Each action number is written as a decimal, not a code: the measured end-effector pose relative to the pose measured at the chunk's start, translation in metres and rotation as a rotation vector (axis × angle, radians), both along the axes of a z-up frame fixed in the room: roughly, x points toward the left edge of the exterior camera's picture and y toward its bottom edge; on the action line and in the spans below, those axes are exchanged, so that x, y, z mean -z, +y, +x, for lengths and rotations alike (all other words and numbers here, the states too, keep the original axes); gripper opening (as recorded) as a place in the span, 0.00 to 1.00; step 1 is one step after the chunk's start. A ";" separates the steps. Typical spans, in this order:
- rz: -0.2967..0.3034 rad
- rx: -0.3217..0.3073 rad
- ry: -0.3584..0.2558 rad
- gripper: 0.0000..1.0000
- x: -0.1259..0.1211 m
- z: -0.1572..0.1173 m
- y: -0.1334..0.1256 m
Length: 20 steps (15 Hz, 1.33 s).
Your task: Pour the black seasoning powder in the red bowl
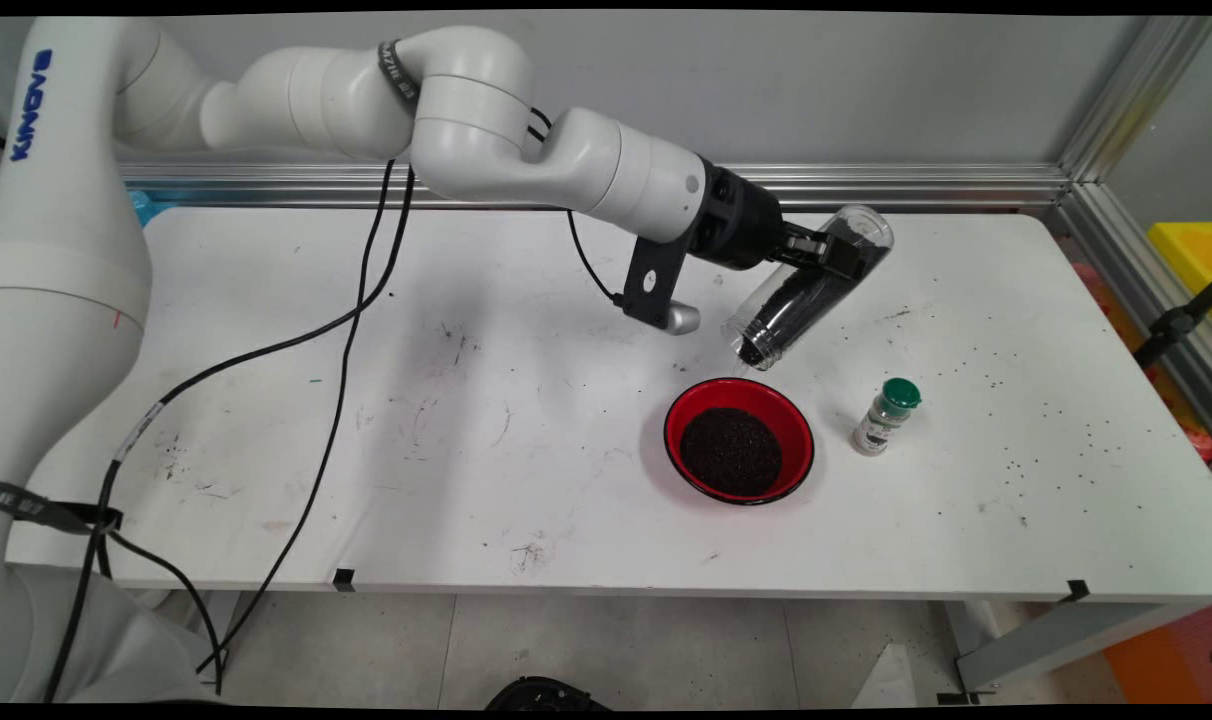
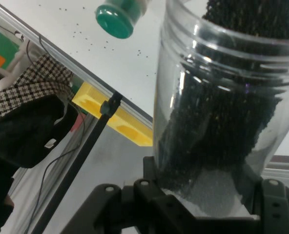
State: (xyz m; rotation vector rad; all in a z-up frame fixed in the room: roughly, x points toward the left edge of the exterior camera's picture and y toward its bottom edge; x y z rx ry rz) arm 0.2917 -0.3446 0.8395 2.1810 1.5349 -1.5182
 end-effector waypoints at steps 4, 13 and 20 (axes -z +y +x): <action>-0.022 0.010 -0.003 0.00 -0.001 -0.001 0.004; -0.061 0.030 -0.007 0.00 -0.001 -0.005 0.012; -0.088 0.040 -0.006 0.00 0.000 -0.010 0.014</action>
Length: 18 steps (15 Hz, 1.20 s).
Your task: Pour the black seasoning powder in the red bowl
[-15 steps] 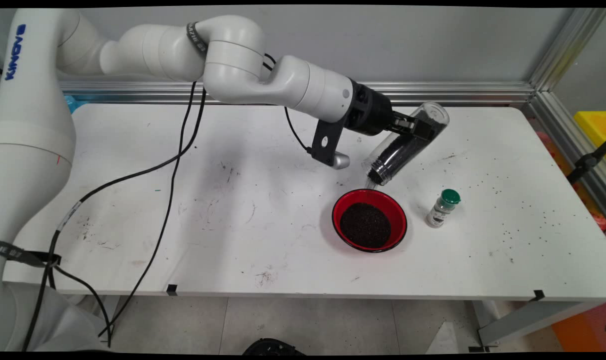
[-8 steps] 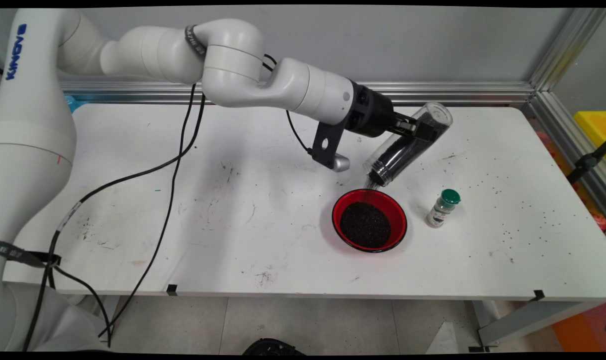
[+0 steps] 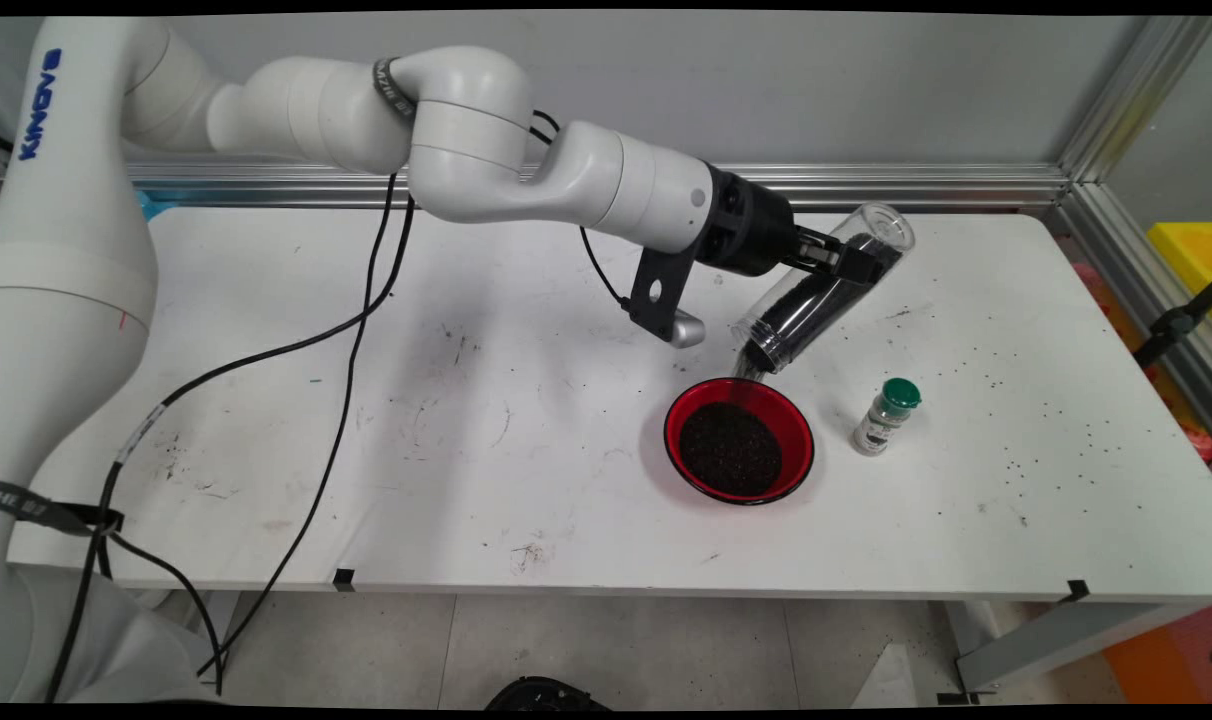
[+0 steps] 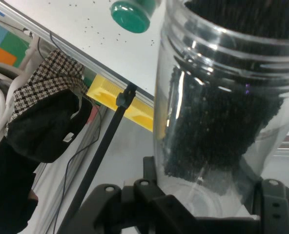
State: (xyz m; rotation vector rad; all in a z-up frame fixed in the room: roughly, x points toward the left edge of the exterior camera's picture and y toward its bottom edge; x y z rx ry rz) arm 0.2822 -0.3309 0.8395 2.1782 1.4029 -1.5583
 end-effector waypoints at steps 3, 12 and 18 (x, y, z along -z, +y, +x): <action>-0.007 0.002 0.002 0.00 0.000 -0.002 0.000; -0.025 0.010 0.009 0.00 0.001 -0.007 0.001; -0.032 0.010 0.015 0.00 0.001 -0.010 0.002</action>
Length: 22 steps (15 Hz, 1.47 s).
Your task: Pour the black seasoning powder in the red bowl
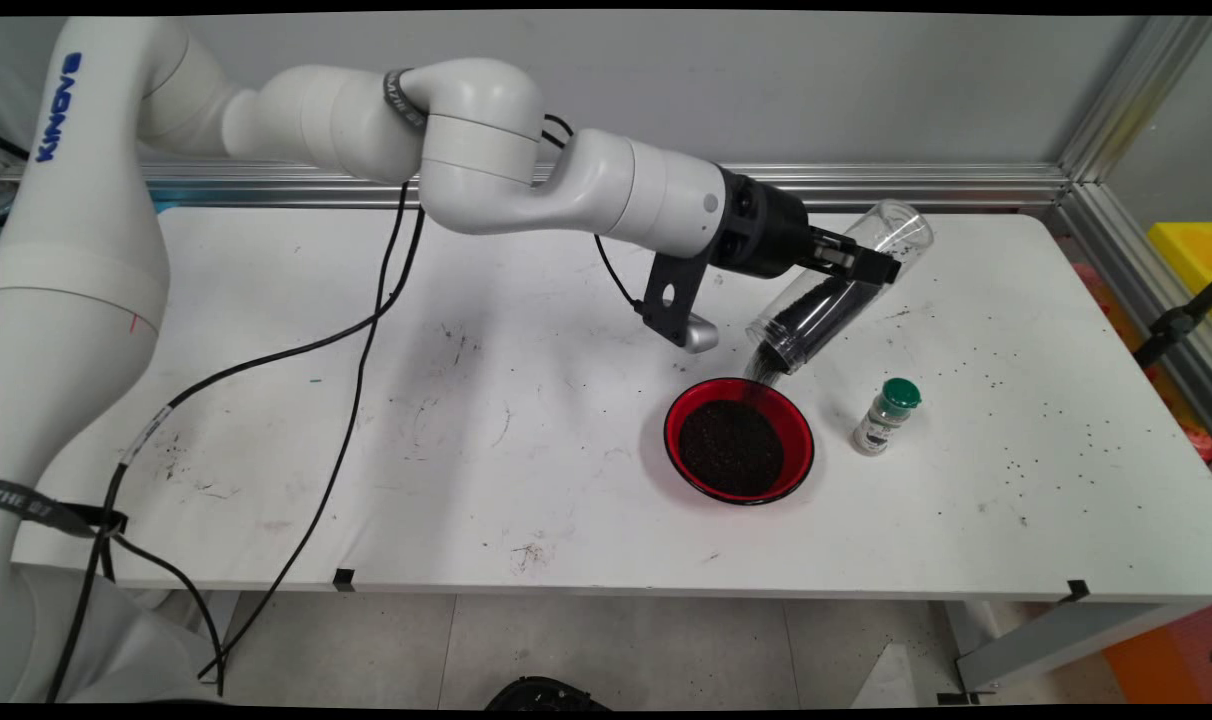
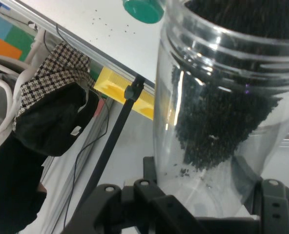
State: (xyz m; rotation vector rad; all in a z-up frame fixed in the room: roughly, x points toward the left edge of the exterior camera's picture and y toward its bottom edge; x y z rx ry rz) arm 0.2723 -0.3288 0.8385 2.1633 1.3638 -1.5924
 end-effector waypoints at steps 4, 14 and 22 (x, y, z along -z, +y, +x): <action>-0.006 0.001 0.002 0.00 0.000 -0.001 0.001; -0.024 0.012 0.002 0.00 0.000 -0.003 0.002; -0.040 0.021 0.000 0.00 -0.001 -0.004 0.002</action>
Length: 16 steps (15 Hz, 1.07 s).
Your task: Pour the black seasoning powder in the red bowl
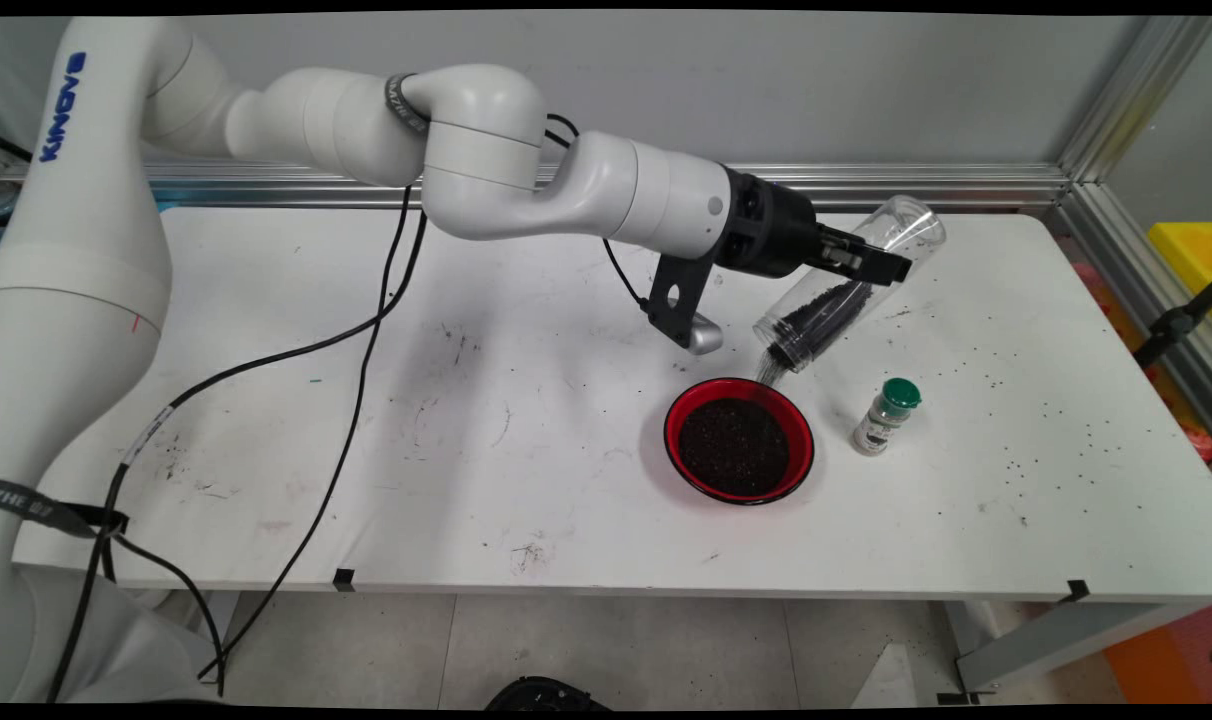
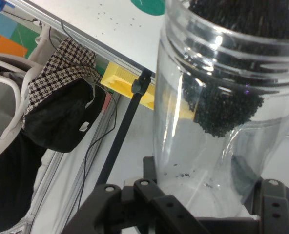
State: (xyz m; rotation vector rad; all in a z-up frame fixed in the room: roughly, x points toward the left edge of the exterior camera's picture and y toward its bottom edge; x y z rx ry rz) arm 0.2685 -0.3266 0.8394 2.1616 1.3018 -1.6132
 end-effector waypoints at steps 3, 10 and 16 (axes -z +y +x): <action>-0.006 0.001 0.000 0.00 -0.001 0.000 0.000; -0.021 -0.014 0.007 0.00 -0.004 0.001 -0.001; -0.026 -0.019 0.014 0.00 -0.006 0.002 -0.001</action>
